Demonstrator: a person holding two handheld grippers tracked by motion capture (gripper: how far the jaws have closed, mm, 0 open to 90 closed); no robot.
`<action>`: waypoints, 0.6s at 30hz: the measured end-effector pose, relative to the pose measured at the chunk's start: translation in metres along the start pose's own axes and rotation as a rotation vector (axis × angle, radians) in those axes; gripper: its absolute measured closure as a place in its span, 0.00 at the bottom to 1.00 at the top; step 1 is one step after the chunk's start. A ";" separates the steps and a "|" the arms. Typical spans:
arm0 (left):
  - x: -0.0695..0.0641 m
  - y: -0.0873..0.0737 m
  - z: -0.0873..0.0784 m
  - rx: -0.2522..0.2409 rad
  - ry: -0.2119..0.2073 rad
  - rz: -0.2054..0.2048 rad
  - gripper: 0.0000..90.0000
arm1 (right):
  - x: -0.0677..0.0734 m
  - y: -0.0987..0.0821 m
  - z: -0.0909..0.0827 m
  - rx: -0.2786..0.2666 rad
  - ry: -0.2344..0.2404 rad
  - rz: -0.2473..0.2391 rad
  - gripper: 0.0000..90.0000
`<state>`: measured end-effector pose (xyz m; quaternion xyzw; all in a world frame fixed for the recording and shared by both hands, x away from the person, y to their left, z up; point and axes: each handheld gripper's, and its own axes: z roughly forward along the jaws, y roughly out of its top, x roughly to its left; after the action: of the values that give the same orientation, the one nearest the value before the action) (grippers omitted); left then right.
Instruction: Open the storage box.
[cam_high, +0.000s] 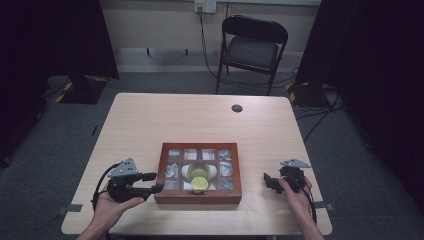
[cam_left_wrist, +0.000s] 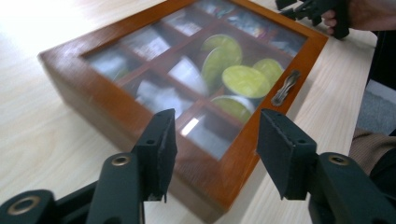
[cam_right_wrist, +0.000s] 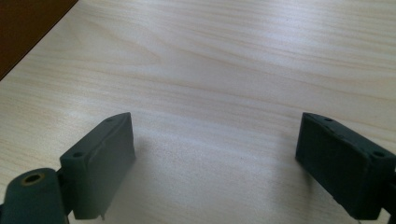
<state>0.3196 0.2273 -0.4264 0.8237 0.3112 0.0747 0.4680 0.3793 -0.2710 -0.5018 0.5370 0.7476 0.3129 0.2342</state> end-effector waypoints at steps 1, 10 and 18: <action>-0.001 0.002 0.002 0.001 -0.015 0.001 0.50 | 0.000 0.000 0.000 0.000 0.000 0.000 0.12; -0.011 0.021 0.020 0.045 -0.027 0.039 0.53 | 0.000 0.000 0.000 0.000 0.000 0.000 0.12; -0.013 0.045 0.053 0.066 -0.114 0.072 0.51 | 0.001 0.000 0.000 0.001 0.000 0.000 0.12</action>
<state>0.3510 0.1652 -0.4168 0.8522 0.2567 0.0343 0.4547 0.3795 -0.2703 -0.5019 0.5371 0.7477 0.3125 0.2341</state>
